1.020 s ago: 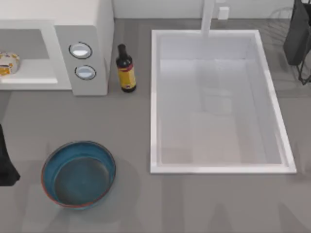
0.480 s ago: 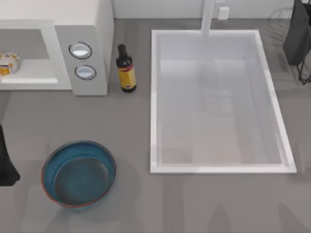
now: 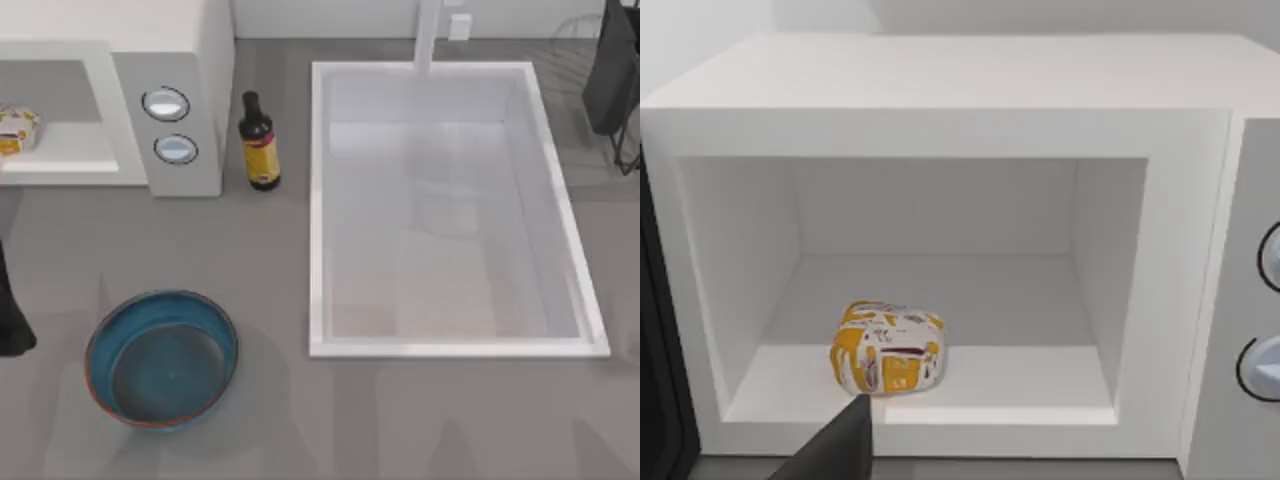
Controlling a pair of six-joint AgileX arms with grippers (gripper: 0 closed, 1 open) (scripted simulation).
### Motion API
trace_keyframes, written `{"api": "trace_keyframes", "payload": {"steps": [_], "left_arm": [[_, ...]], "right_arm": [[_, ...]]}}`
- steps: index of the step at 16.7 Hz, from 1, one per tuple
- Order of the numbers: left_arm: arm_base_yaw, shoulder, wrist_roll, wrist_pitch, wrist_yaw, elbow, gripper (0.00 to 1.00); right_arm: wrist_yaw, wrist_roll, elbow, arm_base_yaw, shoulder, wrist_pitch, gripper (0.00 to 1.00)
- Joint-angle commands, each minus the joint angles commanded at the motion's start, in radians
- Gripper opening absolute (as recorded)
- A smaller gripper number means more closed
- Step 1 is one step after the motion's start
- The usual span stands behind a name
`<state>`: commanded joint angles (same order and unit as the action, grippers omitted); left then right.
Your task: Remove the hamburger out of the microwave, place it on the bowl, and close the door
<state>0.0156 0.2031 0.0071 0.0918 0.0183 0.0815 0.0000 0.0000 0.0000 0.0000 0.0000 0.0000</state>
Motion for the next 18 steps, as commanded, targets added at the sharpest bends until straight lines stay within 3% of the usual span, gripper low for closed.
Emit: {"api": "trace_keyframes", "payload": {"steps": [6, 18], "left_arm": [[0.037, 0.48, 0.017, 0.218, 0.043, 0.193, 1.0], [0.131, 1.692, 0.06, 0.768, 0.152, 0.682, 1.0]], "right_arm": [[0.0, 0.0, 0.0, 0.0, 0.0, 0.0, 1.0], [0.0, 0.0, 0.0, 0.0, 0.0, 0.0, 1.0]]}}
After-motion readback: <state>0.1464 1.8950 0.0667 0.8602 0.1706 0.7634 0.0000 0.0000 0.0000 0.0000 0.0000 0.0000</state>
